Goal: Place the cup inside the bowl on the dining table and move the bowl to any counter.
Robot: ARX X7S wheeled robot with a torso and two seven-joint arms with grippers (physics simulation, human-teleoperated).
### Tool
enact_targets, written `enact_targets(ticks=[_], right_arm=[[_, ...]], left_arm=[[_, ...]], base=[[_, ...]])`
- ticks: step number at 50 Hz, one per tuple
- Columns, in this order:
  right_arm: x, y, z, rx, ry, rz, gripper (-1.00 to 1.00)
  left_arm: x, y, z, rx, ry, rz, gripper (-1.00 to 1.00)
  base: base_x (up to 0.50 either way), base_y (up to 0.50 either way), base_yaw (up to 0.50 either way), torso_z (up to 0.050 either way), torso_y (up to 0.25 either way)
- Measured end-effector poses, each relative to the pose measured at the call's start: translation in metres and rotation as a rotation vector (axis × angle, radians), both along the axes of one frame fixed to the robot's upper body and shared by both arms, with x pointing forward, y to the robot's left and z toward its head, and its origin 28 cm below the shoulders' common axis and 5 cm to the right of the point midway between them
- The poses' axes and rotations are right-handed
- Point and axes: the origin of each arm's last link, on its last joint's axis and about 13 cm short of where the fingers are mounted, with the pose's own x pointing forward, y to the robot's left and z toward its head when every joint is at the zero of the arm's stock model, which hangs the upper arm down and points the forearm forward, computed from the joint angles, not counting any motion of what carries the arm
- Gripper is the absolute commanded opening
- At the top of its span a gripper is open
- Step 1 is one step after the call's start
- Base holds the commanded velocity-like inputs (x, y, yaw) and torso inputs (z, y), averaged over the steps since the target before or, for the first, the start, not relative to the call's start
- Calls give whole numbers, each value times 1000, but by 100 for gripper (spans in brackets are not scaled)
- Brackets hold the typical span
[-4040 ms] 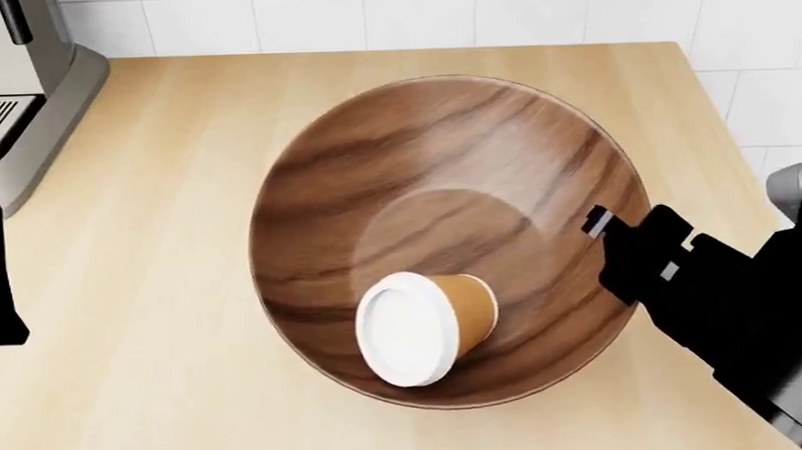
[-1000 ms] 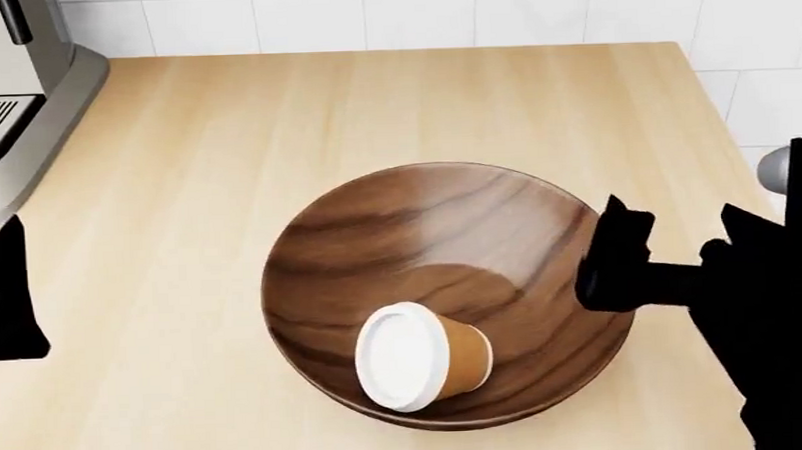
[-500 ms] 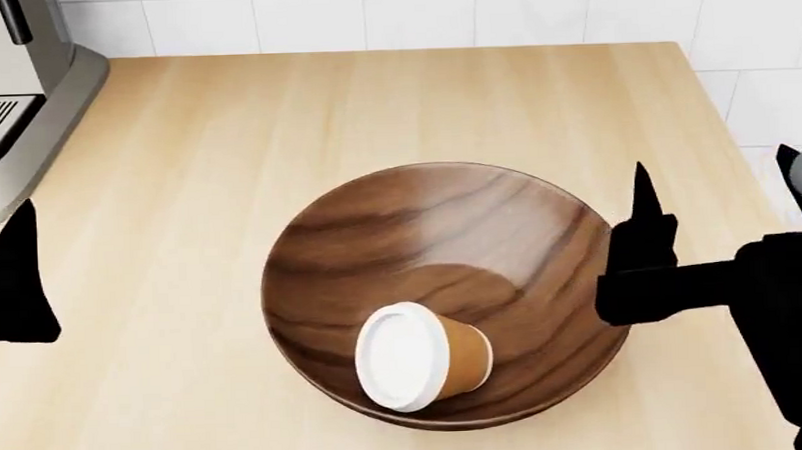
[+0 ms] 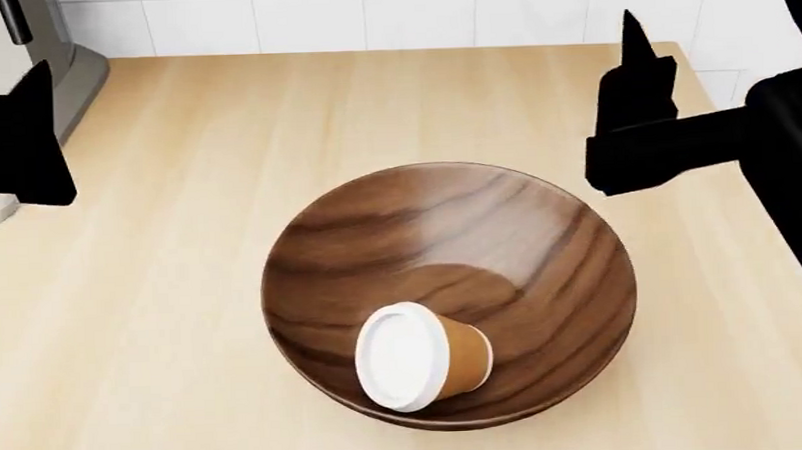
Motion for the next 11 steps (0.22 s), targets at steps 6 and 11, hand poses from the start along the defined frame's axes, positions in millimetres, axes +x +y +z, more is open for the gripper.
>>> enact_targets(ticks=[6,11], right_arm=[[6,1,17,-11,-30,0,100],[11,1,32,-15,-66,-1,100]], left_arm=[[8,-1,16,20,-16,-13,100],[15,-3,30,36,-39,-20,100]], base=[[0,0,0,0,0],[0,0,0,0,0]])
